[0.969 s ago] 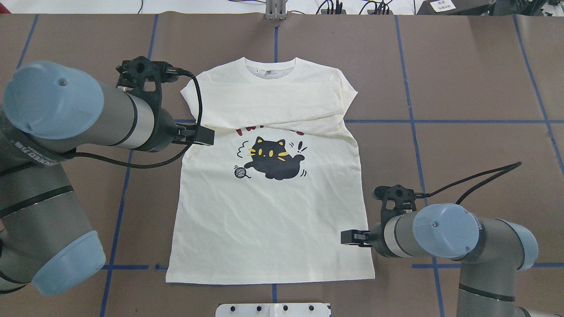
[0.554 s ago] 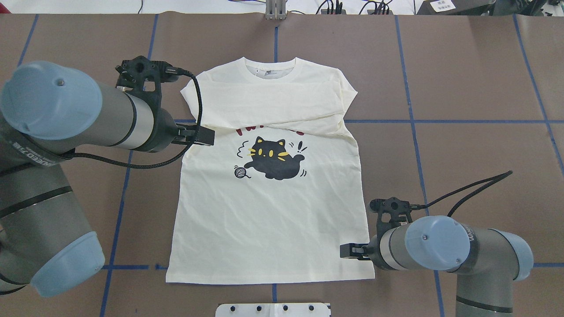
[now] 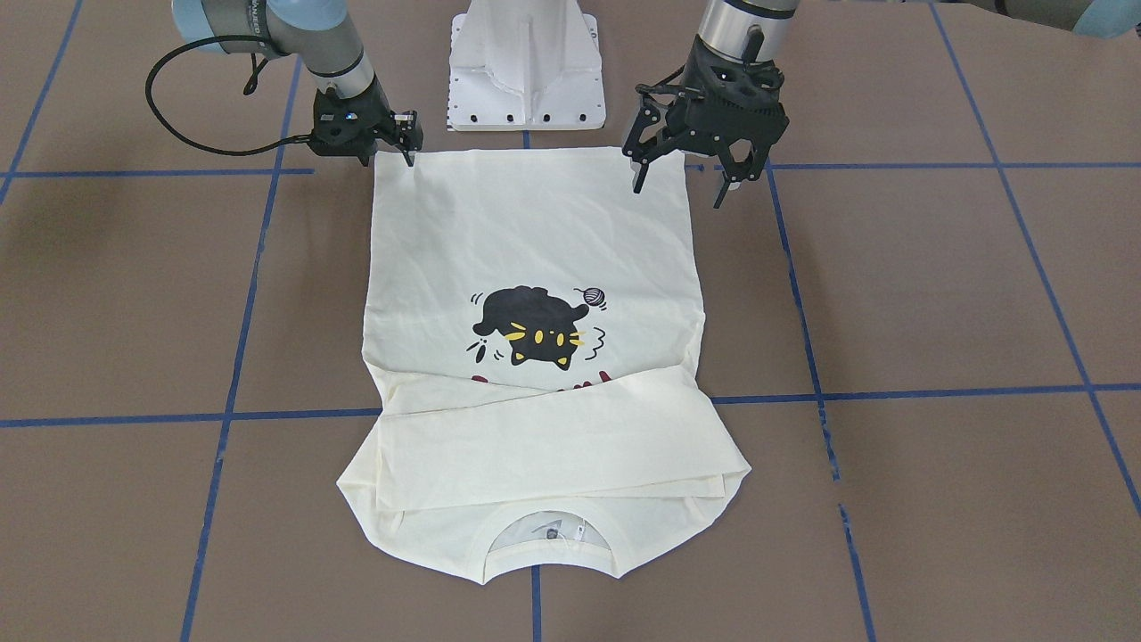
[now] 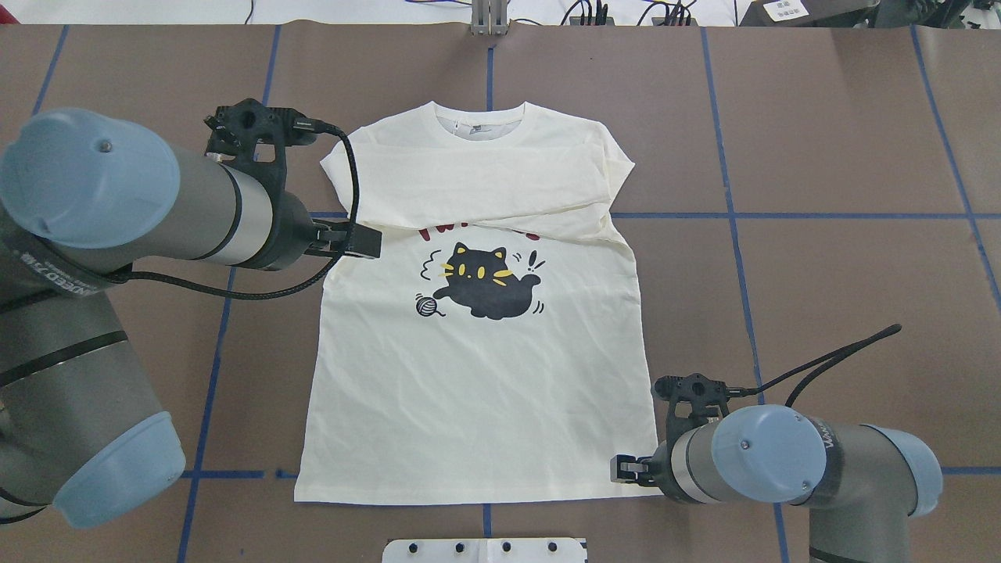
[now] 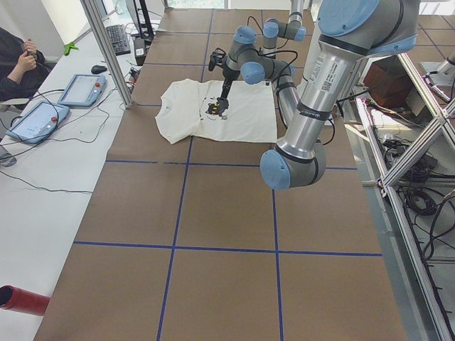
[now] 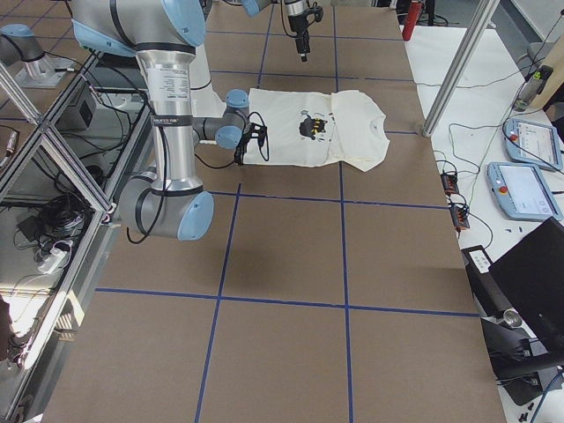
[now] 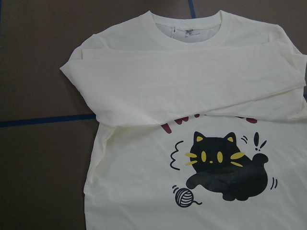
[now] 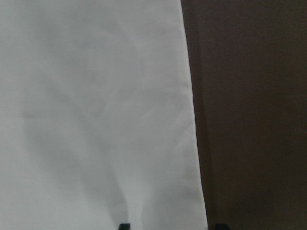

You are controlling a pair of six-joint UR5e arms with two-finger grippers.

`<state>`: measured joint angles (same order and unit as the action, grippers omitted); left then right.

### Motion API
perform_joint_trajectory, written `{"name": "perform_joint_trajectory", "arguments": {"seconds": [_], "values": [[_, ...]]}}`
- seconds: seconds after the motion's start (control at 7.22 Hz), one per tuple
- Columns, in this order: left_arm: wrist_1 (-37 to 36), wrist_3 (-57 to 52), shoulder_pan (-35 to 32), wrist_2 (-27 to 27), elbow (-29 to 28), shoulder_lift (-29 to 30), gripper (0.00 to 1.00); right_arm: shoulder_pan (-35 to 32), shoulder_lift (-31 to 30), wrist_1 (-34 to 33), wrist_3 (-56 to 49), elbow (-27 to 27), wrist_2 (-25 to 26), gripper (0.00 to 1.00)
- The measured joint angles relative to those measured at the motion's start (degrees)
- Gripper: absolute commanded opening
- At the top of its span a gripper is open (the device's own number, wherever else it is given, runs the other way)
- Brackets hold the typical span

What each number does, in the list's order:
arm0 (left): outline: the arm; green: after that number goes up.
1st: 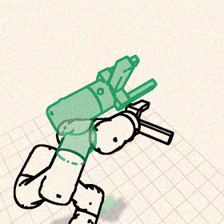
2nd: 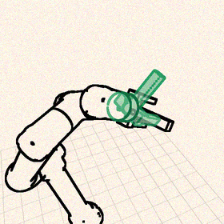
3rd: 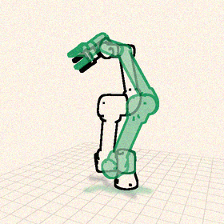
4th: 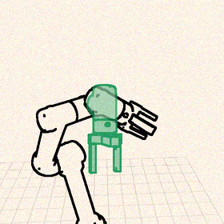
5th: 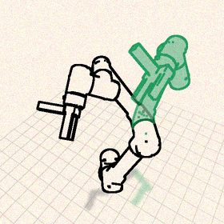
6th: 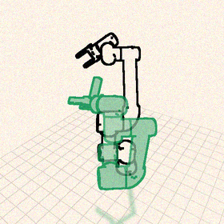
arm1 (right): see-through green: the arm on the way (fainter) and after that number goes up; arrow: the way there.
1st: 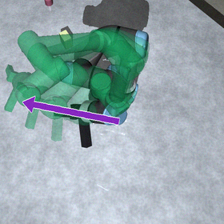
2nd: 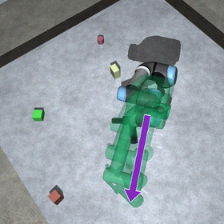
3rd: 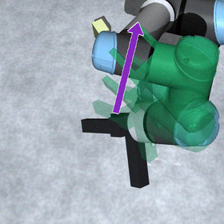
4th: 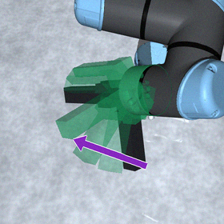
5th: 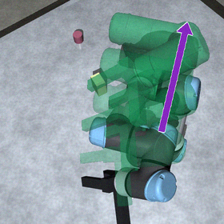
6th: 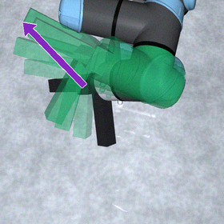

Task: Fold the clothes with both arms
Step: 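Lower both grippers along the shirt sides toward the hem, then position both grippers at the hem corners nearest the robot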

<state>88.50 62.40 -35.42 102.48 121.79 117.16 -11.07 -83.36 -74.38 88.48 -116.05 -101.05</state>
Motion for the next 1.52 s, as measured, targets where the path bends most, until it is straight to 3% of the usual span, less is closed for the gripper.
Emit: {"name": "perform_joint_trajectory", "arguments": {"seconds": [0.14,0.28,0.42,0.55,1.11,1.52], "values": [[0.0,0.0,0.0,0.0,0.0,0.0,0.99,0.0,-0.1,0.0,0.0,0.0,-0.1,0.29],[0.0,0.0,0.0,0.0,-0.1,0.0,0.99,-0.1,-0.3,0.0,0.0,0.0,-0.2,0.2],[0.0,0.0,0.0,0.0,-0.1,0.0,0.99,-0.1,-0.5,0.0,0.0,0.0,-0.2,0.04],[0.0,0.0,0.1,0.0,-0.1,0.0,0.99,-0.2,-0.7,0.0,0.0,-0.1,-0.2,0.0],[0.1,1.2,0.2,0.1,0.0,-1.9,0.99,-0.3,-1.8,0.1,1.3,-2.5,0.6,0.0],[3.3,10.7,2.4,0.2,3.3,-10.6,0.99,-1.5,-2.0,0.7,1.4,-4.8,0.6,0.0]]}}
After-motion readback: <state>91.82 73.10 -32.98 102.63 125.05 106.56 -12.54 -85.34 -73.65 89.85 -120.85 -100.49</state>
